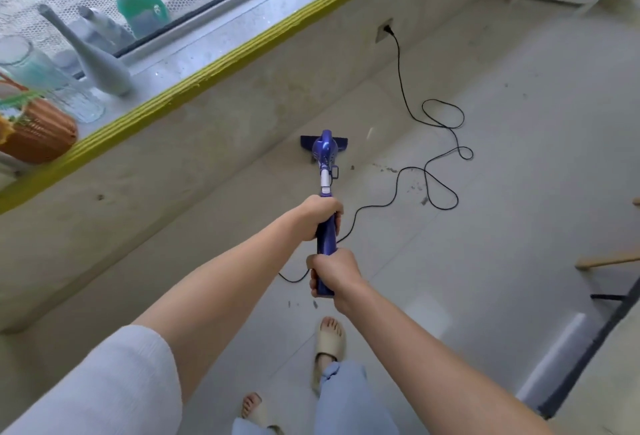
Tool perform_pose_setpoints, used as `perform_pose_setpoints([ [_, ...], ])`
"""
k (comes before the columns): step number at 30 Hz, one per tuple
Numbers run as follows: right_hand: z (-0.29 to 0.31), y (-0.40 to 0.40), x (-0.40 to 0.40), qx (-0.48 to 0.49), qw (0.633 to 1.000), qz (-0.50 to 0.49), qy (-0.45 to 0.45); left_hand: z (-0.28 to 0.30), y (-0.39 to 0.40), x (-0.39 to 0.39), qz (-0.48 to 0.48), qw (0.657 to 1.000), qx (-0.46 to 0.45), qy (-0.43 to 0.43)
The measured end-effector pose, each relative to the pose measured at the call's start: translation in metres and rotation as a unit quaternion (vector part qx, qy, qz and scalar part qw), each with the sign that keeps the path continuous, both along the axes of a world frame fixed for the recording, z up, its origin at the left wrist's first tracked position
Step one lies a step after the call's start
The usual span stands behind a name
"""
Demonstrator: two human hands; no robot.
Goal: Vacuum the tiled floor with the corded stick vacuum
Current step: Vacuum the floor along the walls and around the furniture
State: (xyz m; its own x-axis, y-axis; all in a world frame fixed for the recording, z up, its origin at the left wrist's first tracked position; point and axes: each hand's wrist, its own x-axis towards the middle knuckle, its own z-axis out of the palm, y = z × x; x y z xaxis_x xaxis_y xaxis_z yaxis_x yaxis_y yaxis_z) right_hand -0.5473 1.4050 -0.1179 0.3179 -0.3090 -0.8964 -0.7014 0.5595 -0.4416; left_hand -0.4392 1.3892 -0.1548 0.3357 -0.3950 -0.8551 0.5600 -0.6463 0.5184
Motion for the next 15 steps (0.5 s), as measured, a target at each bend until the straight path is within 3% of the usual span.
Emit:
perform_pose_setpoints([
  [7,0.056,0.029,-0.003,0.053,0.997,-0.036,-0.041,0.04,0.035,-0.001,-0.025,1.0,-0.003,0.006],
  [15,0.079,0.135,-0.036,0.067,0.994,-0.05,-0.063,0.054,0.132,-0.03,-0.062,0.997,0.0,0.051],
])
